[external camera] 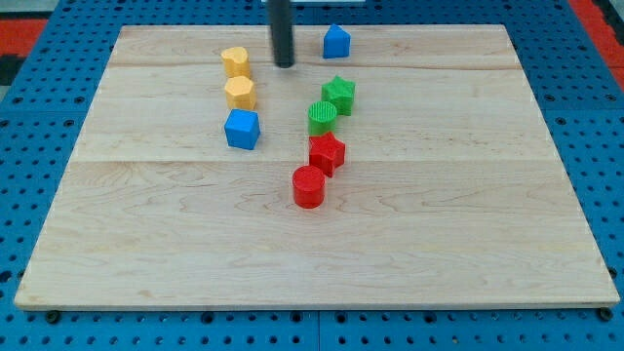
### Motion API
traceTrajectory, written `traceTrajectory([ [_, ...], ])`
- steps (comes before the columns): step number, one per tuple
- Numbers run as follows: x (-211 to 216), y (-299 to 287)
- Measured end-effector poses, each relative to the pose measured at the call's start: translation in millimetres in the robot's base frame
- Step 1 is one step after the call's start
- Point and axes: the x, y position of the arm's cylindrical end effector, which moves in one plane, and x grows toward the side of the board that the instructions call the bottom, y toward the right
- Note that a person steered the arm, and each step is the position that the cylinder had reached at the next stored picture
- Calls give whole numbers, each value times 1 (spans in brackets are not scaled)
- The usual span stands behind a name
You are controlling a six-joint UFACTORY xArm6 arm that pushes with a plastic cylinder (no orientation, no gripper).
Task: Move the blue triangle towards the yellow heart
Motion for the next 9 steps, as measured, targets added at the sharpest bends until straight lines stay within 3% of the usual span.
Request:
traceTrajectory([
  [1,0,60],
  [2,-14,83],
  [3,-34,79],
  [5,-35,14],
  [9,-37,-28],
])
